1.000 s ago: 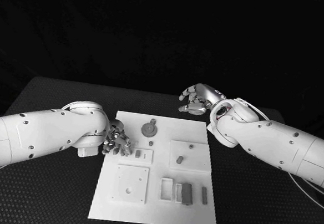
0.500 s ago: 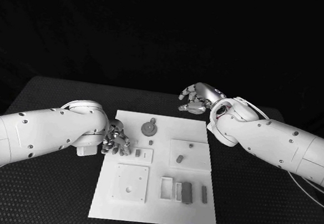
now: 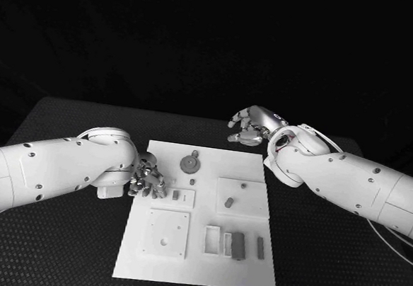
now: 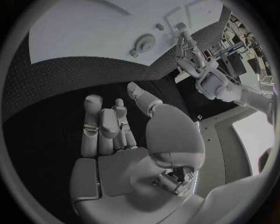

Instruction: Assemble the parts on the task board

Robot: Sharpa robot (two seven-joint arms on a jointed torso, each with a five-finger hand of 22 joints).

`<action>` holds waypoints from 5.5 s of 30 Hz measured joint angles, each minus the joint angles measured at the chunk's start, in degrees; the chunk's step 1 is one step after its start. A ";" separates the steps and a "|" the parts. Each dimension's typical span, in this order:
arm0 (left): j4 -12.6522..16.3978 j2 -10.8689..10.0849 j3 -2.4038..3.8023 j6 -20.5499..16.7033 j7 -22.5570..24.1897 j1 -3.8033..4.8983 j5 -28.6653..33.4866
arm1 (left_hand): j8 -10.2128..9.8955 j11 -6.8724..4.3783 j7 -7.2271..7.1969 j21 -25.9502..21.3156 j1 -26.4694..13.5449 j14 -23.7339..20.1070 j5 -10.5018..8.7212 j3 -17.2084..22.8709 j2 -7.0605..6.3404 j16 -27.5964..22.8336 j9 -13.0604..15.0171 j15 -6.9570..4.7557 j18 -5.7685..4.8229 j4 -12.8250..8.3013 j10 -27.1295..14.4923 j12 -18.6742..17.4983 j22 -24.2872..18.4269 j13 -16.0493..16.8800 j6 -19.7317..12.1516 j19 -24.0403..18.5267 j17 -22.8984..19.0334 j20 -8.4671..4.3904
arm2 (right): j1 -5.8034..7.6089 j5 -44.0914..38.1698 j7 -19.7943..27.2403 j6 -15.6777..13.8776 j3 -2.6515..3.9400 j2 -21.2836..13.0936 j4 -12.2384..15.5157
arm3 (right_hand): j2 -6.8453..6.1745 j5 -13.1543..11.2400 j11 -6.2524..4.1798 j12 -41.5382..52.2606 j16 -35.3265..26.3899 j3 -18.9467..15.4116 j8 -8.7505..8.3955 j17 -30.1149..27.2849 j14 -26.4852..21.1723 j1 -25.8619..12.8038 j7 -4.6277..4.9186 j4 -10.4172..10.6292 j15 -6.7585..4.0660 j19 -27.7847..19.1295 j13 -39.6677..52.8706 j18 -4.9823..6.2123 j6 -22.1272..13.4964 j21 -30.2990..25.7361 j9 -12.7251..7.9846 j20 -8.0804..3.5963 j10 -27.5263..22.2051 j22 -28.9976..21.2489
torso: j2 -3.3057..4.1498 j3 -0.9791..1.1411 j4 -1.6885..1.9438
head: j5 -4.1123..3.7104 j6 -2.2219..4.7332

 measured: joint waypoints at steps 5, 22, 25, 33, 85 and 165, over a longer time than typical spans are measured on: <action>-0.07 0.11 -0.01 0.00 0.00 0.00 0.00 | 0.04 -0.01 0.00 0.00 0.00 -0.01 0.00 -0.01 0.00 0.00 0.00 0.00 0.00 0.00 0.00 0.00 0.00 0.00 0.00 0.00 0.00 0.00 | -0.02 0.00 0.00 0.01 0.00 0.01 0.02 | 0.00 0.00 0.00 0.00 0.00 0.00 0.00 0.00 0.00 0.00 0.00 0.00 0.00 -0.03 0.00 0.00 0.00 0.00 -0.01 -0.03 0.00 0.00 | 0.00 0.02 0.01 | -0.01 -0.01; -0.16 1.54 -0.66 0.12 -0.38 0.28 -2.13 | 0.14 -0.11 -0.12 0.45 0.94 0.23 -0.02 -0.11 -0.94 0.00 0.09 -0.24 0.00 -0.05 0.11 0.22 -0.01 0.00 0.65 0.32 0.00 -0.13 | -0.03 0.01 0.00 0.10 0.00 -0.02 0.10 | 0.00 0.00 0.00 -0.02 0.00 0.00 0.00 0.00 0.00 0.00 -0.01 0.00 0.00 -0.13 -0.05 0.00 -0.01 0.00 -0.01 -0.12 0.00 0.00 | 0.02 0.07 -0.03 | 0.02 -0.17; -0.16 1.70 -0.70 0.25 -0.40 0.31 -2.70 | 0.15 -0.11 -0.12 0.45 0.94 0.30 -0.03 -0.13 -0.94 0.00 0.18 -0.30 -0.01 -0.03 0.12 0.22 -0.01 0.00 0.69 0.32 0.00 -0.12 | -0.03 0.02 0.00 0.12 0.00 -0.02 0.10 | 0.00 0.00 0.00 -0.02 0.00 0.00 0.00 0.00 0.00 0.00 -0.01 0.00 0.00 -0.13 -0.05 0.00 -0.01 0.00 -0.01 -0.11 0.00 0.00 | 0.03 0.08 -0.03 | 0.01 -0.18; -0.22 1.78 -0.70 0.58 -0.26 0.32 -3.56 | 0.15 -0.11 -0.31 0.66 1.24 0.33 -0.15 0.24 -1.24 0.24 0.20 -0.30 0.00 -0.07 0.28 0.44 -0.02 -0.06 0.90 0.43 -0.06 -0.22 | -0.05 0.02 -0.01 0.14 0.00 -0.03 0.10 | 0.00 0.00 0.00 -0.03 0.00 0.00 0.00 0.00 0.00 0.00 -0.02 0.00 0.00 -0.16 -0.05 0.00 -0.03 0.00 0.00 -0.08 0.00 0.00 | 0.04 0.07 -0.06 | 0.01 -0.24; -1.01 1.75 -0.57 1.76 0.28 0.35 -4.60 | 0.16 -0.29 -0.35 1.10 1.84 0.82 0.09 0.27 -1.84 0.43 0.14 -0.42 -0.01 0.07 0.74 0.44 -0.03 -0.22 0.88 0.38 -0.12 -0.44 | -0.20 0.07 -0.01 0.22 0.00 -0.02 0.06 | 0.00 0.03 0.00 -0.09 0.00 0.00 0.00 0.00 0.00 0.00 0.11 0.00 0.00 -0.01 -0.09 0.00 -0.12 0.00 -0.04 -0.01 0.00 0.01 | 0.04 0.08 -0.04 | 0.12 -0.70; -1.13 1.68 -0.74 0.91 0.83 0.08 -6.28 | -0.01 -0.83 -1.07 2.20 -1.44 1.63 0.22 -2.37 -6.47 1.12 0.55 -1.04 0.14 5.57 1.65 0.92 -0.02 -0.55 2.87 0.84 -0.38 -0.63 | -0.65 0.19 0.00 0.36 0.00 0.09 -0.23 | 0.00 0.03 0.00 0.13 0.00 0.00 0.00 0.00 0.00 0.00 0.06 0.00 0.00 -0.14 -0.18 0.00 -0.34 0.00 -0.07 -0.10 0.00 0.01 | 0.02 0.05 -0.02 | -0.09 -1.15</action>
